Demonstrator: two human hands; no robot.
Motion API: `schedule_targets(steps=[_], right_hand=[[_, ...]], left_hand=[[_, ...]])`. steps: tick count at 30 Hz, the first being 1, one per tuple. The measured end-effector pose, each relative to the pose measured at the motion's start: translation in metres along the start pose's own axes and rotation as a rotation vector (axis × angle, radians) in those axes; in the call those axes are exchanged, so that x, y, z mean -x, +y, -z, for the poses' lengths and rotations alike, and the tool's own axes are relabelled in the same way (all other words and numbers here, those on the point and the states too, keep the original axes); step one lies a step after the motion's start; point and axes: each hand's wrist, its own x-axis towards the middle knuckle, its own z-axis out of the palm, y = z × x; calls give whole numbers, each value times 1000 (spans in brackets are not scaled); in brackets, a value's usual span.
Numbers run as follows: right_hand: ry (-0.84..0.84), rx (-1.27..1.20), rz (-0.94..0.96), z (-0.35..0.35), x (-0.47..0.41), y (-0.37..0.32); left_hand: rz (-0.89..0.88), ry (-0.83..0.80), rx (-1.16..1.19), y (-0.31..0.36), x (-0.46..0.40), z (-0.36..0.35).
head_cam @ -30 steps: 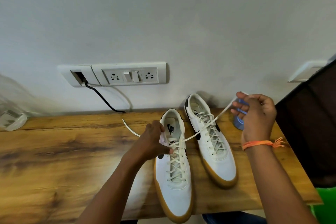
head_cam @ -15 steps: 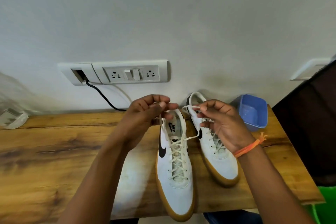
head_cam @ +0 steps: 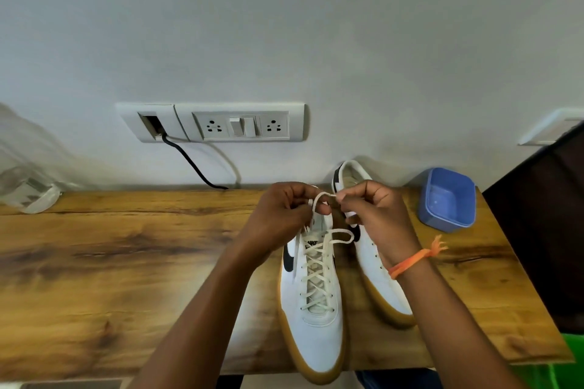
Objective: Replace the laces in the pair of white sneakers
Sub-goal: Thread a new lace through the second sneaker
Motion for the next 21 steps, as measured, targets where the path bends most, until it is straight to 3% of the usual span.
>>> schedule_targets(steps=[2, 6, 10, 14, 18, 21], right_hand=[[7, 239, 33, -4, 0, 8], [-98, 392, 74, -13, 4, 16], [-124, 545, 209, -23, 12, 23], [-112, 525, 339, -29, 14, 27], [-117, 538, 447, -31, 14, 33], [-95, 596, 496, -29, 13, 35]], left_hand=[[-15, 69, -110, -6, -3, -3], [-83, 221, -321, -15, -5, -13], [-22, 252, -376, -20, -7, -18], [71, 264, -124, -22, -8, -16], [183, 147, 235, -15, -7, -12], [220, 60, 328, -14, -10, -6]])
